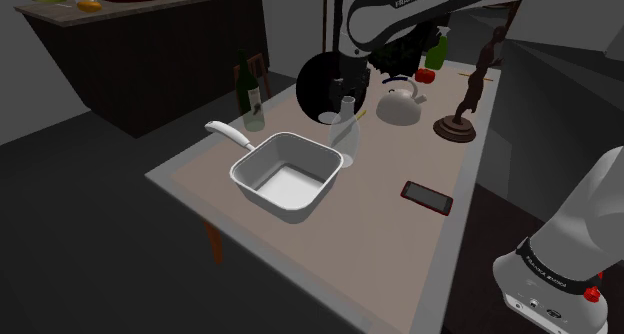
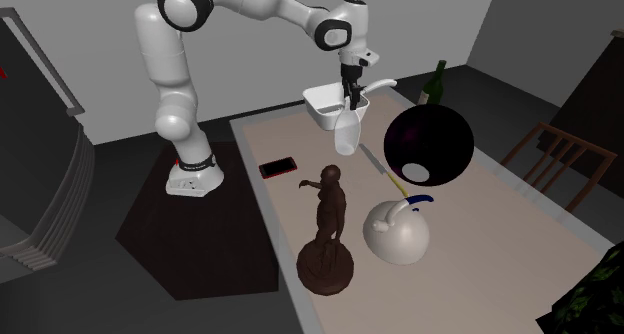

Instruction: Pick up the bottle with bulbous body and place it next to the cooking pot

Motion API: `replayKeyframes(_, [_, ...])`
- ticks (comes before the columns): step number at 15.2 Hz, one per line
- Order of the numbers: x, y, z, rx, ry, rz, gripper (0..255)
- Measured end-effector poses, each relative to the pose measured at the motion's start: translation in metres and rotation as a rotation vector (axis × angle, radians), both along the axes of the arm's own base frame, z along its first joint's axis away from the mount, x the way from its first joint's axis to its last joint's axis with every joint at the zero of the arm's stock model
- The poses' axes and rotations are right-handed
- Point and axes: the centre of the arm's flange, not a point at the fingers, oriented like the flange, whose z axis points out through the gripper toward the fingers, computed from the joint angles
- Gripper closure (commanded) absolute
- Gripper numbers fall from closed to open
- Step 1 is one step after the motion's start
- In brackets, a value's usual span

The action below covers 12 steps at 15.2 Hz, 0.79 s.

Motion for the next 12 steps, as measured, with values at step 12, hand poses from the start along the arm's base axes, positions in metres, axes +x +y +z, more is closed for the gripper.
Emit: replayKeyframes(12, [-0.003, 0.0, 0.05, 0.0, 0.0, 0.0, 0])
